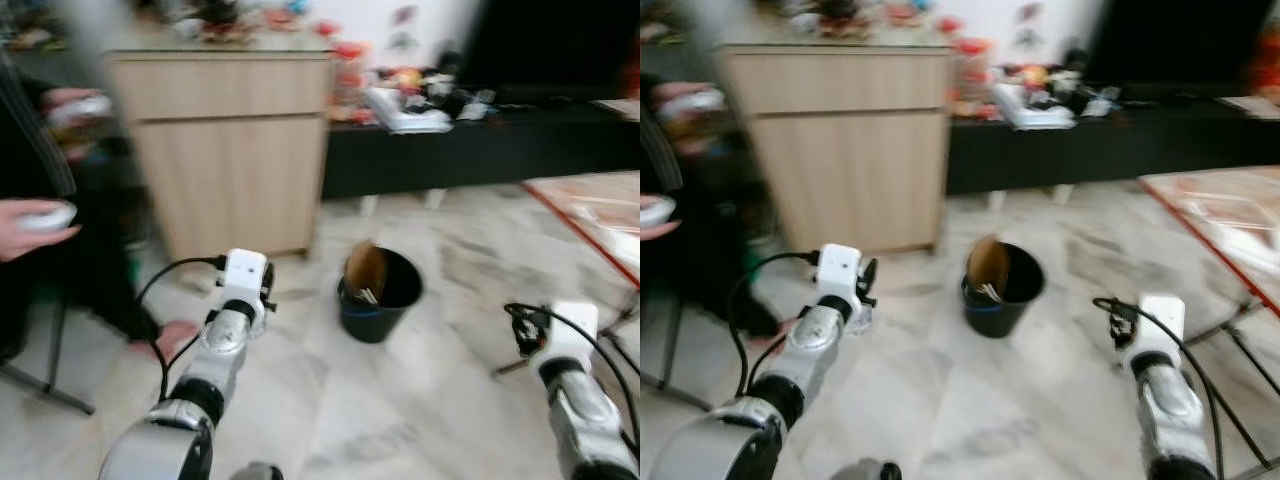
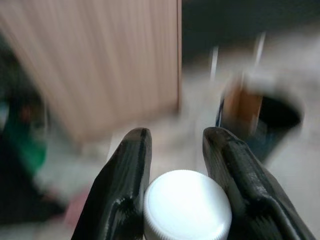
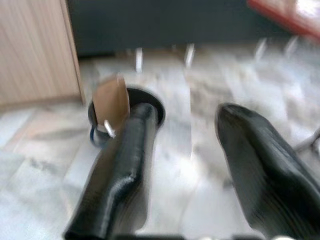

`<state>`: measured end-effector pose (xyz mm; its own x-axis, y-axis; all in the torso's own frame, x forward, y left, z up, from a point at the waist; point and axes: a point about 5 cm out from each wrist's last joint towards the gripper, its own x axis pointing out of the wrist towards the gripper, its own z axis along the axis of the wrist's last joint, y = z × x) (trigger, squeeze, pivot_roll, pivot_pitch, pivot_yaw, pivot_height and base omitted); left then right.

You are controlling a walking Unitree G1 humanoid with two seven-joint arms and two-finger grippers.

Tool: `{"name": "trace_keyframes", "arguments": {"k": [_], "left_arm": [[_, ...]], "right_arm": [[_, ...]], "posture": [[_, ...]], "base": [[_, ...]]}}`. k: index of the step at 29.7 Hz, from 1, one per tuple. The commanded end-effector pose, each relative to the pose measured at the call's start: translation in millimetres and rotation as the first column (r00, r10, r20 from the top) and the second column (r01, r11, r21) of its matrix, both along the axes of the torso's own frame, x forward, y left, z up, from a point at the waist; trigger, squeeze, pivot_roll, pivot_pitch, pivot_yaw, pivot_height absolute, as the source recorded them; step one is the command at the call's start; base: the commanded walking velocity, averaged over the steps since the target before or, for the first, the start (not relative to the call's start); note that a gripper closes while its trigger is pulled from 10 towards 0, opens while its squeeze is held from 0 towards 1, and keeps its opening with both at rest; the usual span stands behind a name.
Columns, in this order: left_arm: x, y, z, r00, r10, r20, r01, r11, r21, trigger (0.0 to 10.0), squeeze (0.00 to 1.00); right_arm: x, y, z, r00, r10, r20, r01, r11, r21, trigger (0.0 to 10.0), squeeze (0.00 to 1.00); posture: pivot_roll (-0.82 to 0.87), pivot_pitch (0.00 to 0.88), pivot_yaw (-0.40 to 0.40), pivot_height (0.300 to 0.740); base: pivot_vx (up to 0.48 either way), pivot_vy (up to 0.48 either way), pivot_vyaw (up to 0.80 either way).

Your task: Picking trash to rubbish bin

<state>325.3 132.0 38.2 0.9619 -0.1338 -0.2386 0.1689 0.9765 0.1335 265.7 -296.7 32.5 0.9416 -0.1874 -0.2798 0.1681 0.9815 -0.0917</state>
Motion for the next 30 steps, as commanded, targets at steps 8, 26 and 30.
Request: {"name": "trace_keyframes", "arguments": {"k": [8, 26, 30], "left_arm": [[-19.4, 12.5, -28.4, 0.988, 0.001, -0.155, 0.009, 0.998, 0.061, 10.0, 0.0], [-27.6, 12.3, -38.0, 0.98, 0.014, -0.201, -0.003, 0.998, 0.058, 10.0, 0.0], [-23.5, 11.1, -33.2, 0.984, 0.023, -0.176, -0.016, 0.999, 0.043, 10.0, 0.0]], "right_arm": [[-26.3, -18.2, -25.3, 0.984, -0.084, -0.154, 0.088, 0.996, 0.018, 10.0, 0.0], [-28.7, -11.4, -33.3, 0.982, -0.091, -0.164, 0.104, 0.992, 0.073, 10.0, 0.0], [-14.7, -3.0, -24.0, 0.994, -0.042, -0.104, 0.05, 0.996, 0.078, 10.0, 0.0]], "posture": [[0.05, 0.092, -0.077, 0.74], [0.06, 0.123, -0.077, 0.74], [0.06, 0.128, -0.079, 0.74]], "base": [[0.323, 0.0, 0.0], [0.322, 0.0, 0.0], [0.323, 0.0, -0.6]]}}
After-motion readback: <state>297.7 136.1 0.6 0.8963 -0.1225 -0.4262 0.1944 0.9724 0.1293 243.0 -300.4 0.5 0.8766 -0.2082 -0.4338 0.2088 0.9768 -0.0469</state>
